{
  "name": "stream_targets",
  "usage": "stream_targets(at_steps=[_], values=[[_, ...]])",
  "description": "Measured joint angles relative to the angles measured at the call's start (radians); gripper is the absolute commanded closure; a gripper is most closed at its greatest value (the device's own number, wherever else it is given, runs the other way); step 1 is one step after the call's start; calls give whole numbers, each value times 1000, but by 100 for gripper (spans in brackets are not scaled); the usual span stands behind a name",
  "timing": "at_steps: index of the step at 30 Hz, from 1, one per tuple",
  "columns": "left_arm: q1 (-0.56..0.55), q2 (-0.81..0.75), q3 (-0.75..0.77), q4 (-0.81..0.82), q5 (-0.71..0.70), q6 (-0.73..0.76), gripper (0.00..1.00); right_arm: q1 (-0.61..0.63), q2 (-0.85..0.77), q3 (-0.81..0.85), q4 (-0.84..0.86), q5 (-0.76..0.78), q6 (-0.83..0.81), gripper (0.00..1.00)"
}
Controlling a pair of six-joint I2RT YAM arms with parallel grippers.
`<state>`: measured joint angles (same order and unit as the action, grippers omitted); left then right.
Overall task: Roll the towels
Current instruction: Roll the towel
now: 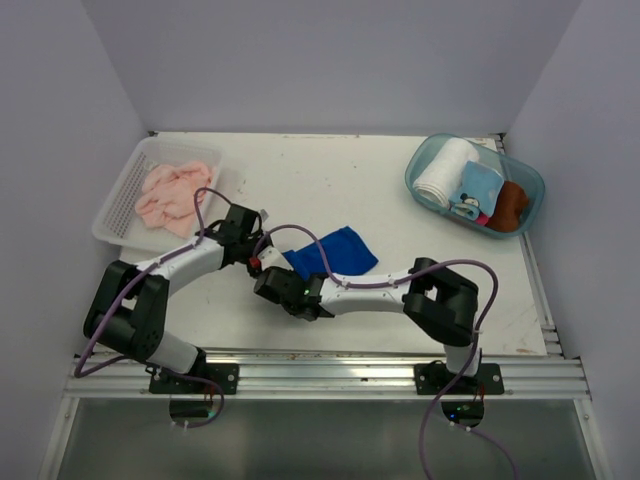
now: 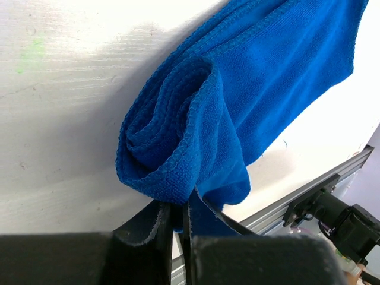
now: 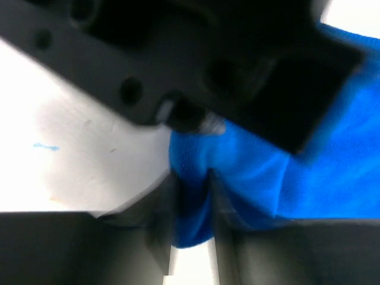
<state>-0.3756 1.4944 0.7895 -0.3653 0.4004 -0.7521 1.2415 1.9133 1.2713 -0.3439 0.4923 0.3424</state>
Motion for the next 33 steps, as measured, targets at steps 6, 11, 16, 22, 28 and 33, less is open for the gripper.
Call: stream_targets(at_steps=[6, 11, 16, 22, 28, 33], values=[[-1, -31, 0, -16, -21, -16, 68, -13, 14, -7, 35, 10, 24, 100], [5, -63, 0, -30, -44, -18, 48, -75, -47, -74, 94, -99, 56, 100], [37, -99, 16, -48, -49, -14, 39, -229, -130, -167, 187, -341, 133, 100], [42, -100, 26, -38, -23, -15, 40, -361, -138, -233, 283, -579, 230, 100], [42, -100, 16, 2, 24, -16, 39, -391, -138, -289, 382, -754, 321, 100], [42, -104, 16, -2, 28, -13, 34, -399, -133, -293, 459, -863, 385, 100]])
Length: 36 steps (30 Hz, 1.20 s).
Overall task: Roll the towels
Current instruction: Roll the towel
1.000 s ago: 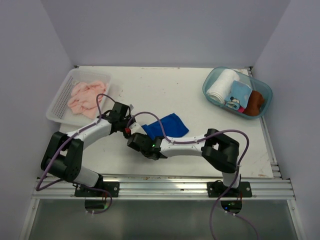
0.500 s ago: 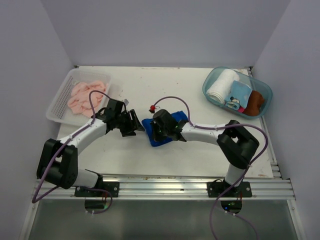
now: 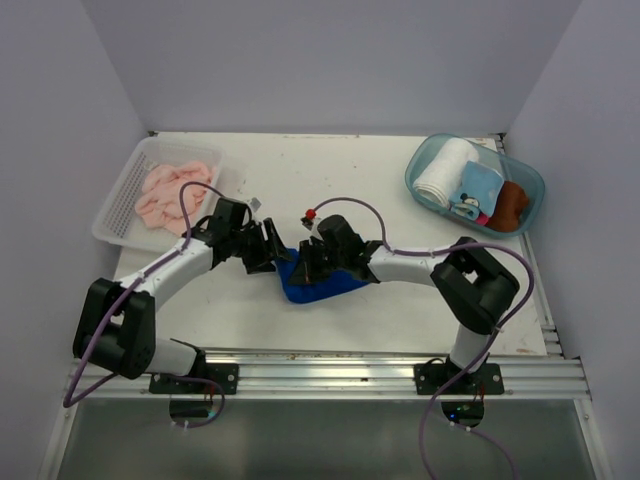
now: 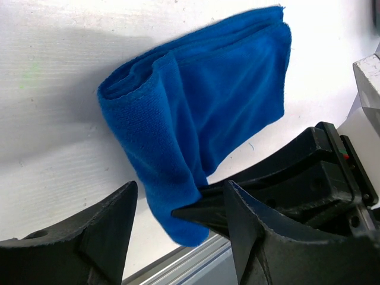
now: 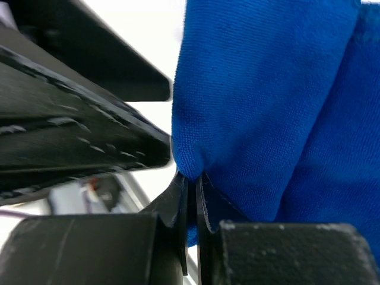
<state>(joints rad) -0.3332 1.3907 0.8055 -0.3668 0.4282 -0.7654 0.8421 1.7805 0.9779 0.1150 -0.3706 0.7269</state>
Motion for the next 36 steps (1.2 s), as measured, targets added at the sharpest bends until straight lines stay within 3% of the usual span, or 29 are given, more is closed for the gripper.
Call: stream_targets(at_steps=[4, 6, 15, 24, 36], values=[[0, -13, -3, -23, -8, 4, 20, 0, 18, -1, 72, -68, 51, 100], [0, -30, -10, -31, -18, 3, 19, 0, 21, -5, 95, -90, 72, 100], [0, -93, -60, -43, -38, 1, 23, -3, 22, -104, 255, -133, 187, 100], [0, -106, -68, -29, -39, -1, 23, -34, 76, -286, 575, -174, 411, 100], [-3, -87, -68, 27, -32, -4, 31, -41, 130, -350, 782, -175, 542, 100]])
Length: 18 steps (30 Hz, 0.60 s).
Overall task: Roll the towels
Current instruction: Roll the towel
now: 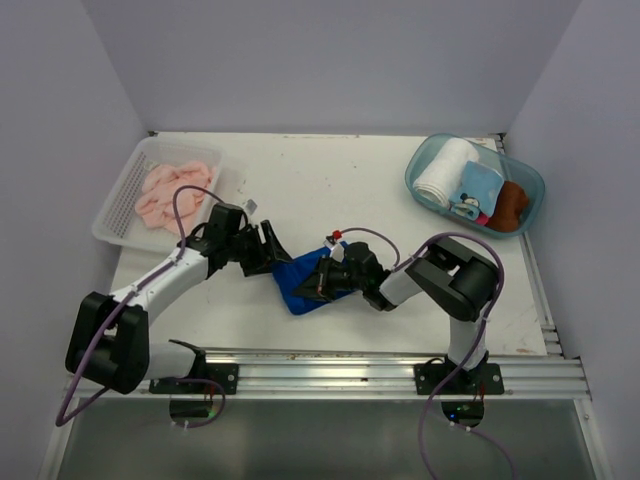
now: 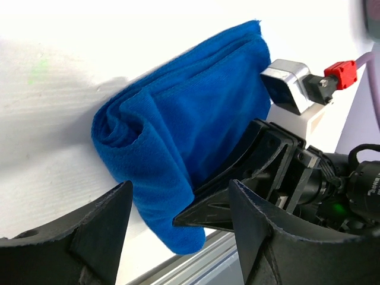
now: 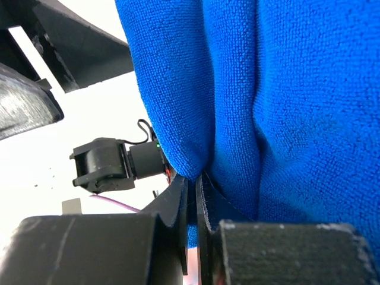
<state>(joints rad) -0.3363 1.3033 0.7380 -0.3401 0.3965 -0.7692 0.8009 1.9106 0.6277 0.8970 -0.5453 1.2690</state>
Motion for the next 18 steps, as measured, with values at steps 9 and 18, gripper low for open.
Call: stream_targets(at_steps=[9, 18], values=[[-43, 116, 13, 92, 24, -6, 34, -21, 19, -21, 64, -8, 42, 100], [-75, 237, 64, 142, 37, -6, 34, -40, 26, -37, 50, -19, 35, 91]])
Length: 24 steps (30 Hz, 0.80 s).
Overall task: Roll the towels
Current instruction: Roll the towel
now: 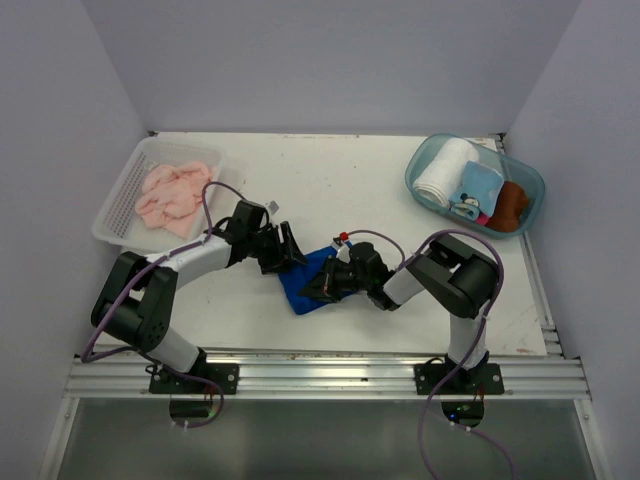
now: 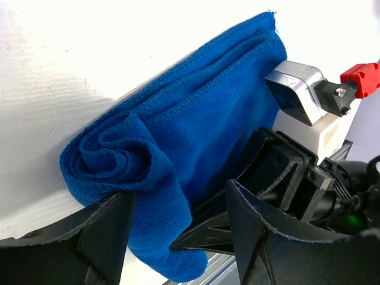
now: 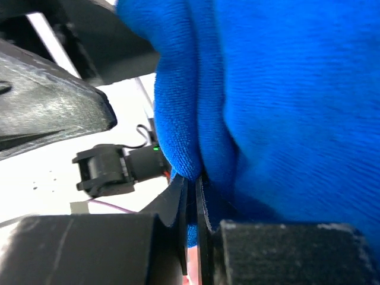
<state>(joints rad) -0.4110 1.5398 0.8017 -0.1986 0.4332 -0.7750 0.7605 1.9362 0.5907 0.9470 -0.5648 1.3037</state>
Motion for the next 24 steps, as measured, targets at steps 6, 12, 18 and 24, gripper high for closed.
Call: stream_targets(at_steps=[6, 12, 18, 24], values=[[-4, 44, 24, 1, 10, 0, 35, 9, -206, 77, -444, 148, -185, 53], [-5, 52, 27, 1, 12, 0, 35, 129, -446, 284, -924, 503, -434, 52], [-6, 55, 27, 4, 13, 0, 35, 349, -422, 501, -1189, 779, -655, 53], [-10, 58, 27, 10, 14, 0, 35, 473, -287, 618, -1279, 864, -814, 53]])
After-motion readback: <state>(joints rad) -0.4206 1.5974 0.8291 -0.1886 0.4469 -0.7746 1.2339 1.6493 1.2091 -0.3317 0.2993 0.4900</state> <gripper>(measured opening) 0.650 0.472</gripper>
